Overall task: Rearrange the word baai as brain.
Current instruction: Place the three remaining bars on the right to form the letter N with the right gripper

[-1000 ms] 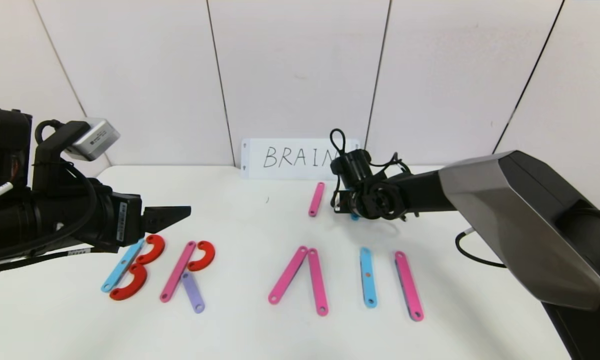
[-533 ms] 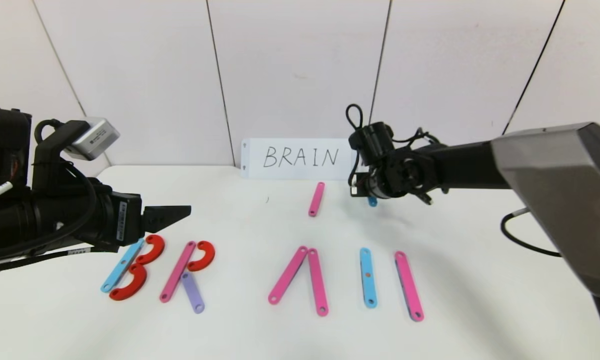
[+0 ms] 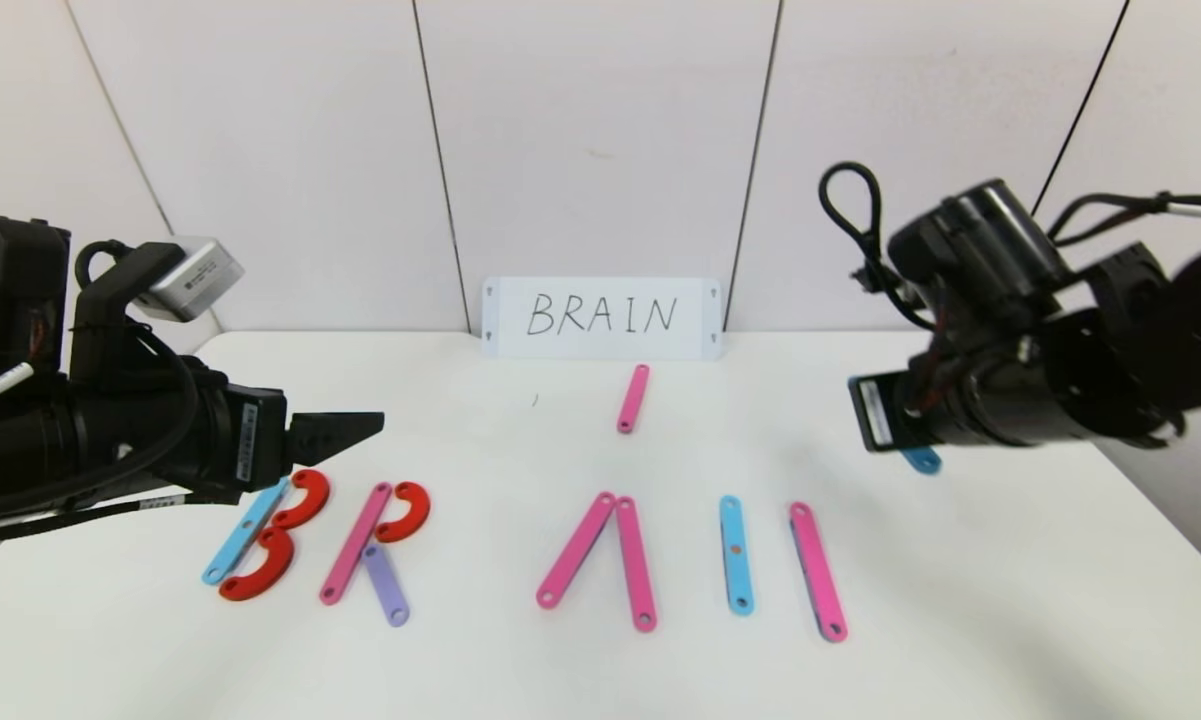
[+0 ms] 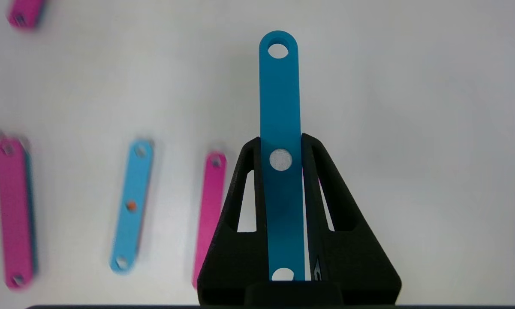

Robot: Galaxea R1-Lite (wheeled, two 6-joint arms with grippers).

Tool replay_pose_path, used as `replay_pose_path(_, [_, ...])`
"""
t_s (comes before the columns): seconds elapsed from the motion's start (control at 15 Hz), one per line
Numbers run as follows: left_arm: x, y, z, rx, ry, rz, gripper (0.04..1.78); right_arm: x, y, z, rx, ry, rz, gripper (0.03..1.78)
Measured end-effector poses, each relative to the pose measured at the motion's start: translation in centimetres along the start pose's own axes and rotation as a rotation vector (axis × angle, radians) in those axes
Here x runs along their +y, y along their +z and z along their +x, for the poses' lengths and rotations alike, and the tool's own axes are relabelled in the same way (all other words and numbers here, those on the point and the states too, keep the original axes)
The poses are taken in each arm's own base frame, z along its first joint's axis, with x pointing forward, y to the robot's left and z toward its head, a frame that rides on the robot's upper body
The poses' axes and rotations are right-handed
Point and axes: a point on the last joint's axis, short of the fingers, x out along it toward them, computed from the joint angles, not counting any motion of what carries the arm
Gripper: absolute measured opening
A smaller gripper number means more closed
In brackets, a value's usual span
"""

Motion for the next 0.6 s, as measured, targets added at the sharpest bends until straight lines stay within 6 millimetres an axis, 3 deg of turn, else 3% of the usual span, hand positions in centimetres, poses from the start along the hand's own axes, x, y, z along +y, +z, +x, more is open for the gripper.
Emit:
replay_pose_path(0.13, [0.2, 0.1, -0.1, -0.005, 0.009, -0.005, 1.73, -1.2, -4.5, -1.4, 0.056, 0.006, -0.048, 0.27])
replay_pose_path(0.33, [0.4, 0.2, -0.1, -0.006, 0.014, -0.008, 1.73, -2.0, -9.8, -1.8, 0.06, 0.048, -0.082, 0.27])
replay_pose_path(0.47, [0.4, 0.2, 0.0, -0.005, 0.015, -0.009, 1.73, -2.0, -11.8, -1.7, 0.029, 0.133, -0.076, 0.27])
replay_pose_path(0.6, [0.4, 0.2, 0.0, -0.004, 0.016, -0.009, 1.73, -1.7, -12.6, -1.5, 0.0, 0.219, -0.065, 0.27])
